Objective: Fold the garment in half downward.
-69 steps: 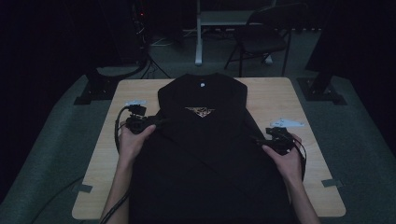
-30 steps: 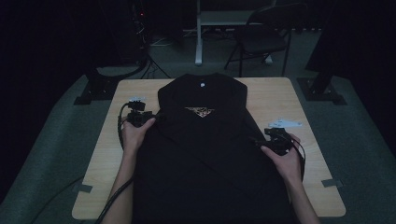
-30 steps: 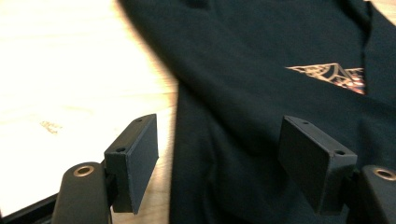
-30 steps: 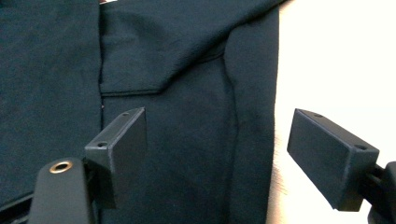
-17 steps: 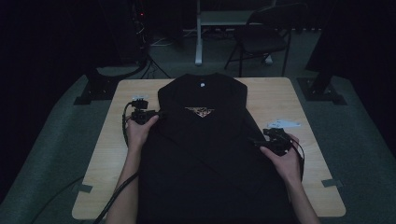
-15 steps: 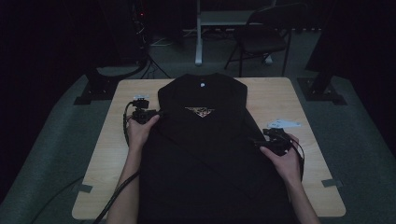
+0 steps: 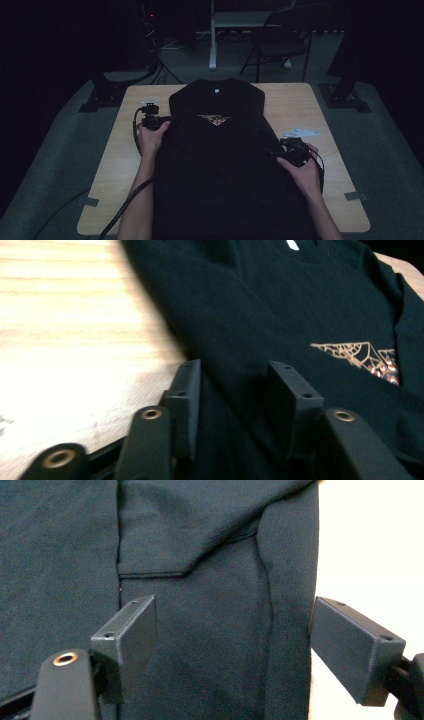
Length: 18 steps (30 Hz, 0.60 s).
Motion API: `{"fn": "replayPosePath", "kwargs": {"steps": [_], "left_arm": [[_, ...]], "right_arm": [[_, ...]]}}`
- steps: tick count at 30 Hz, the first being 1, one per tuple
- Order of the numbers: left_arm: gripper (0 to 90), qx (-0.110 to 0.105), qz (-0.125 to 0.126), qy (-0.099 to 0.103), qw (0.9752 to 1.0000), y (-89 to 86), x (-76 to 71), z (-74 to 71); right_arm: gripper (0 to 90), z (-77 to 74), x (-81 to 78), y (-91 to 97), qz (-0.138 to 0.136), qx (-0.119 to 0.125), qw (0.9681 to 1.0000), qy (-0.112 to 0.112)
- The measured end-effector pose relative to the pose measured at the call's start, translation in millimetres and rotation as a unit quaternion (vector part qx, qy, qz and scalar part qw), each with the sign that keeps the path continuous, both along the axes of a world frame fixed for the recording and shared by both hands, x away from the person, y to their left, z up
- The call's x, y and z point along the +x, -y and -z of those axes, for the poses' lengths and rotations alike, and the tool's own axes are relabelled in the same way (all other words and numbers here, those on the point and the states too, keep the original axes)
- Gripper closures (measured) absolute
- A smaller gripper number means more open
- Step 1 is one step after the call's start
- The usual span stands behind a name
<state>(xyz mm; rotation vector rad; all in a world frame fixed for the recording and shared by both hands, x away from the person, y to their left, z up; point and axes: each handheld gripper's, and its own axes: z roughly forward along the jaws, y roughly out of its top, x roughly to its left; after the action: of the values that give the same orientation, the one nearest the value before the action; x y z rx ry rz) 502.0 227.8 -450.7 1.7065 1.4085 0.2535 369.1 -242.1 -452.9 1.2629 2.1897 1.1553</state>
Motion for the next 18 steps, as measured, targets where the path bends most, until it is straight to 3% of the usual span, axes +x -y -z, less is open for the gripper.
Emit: {"fn": "replayPosePath", "kwargs": {"steps": [6,8,12,18], "left_arm": [[58.3,0.019,-0.003,0.008,0.9998,7.6,6.8,-0.5],[66.3,0.031,-0.013,0.003,0.9994,8.3,7.5,-1.5],[79.3,0.013,-0.018,-0.014,0.9997,4.4,9.4,-0.6],[80.3,0.011,-0.017,-0.021,0.9996,4.3,10.3,-1.4]], "right_arm": [[19.7,0.1,0.1,-0.4,-0.002,0.001,1.0,-0.001],[19.8,0.3,0.6,-0.6,-0.005,0.003,1.0,-0.002],[19.8,0.9,5.1,1.3,-0.011,0.022,0.9996,-0.01],[19.8,-4.3,25.3,-0.6,-0.015,0.015,0.9996,-0.02]]}}
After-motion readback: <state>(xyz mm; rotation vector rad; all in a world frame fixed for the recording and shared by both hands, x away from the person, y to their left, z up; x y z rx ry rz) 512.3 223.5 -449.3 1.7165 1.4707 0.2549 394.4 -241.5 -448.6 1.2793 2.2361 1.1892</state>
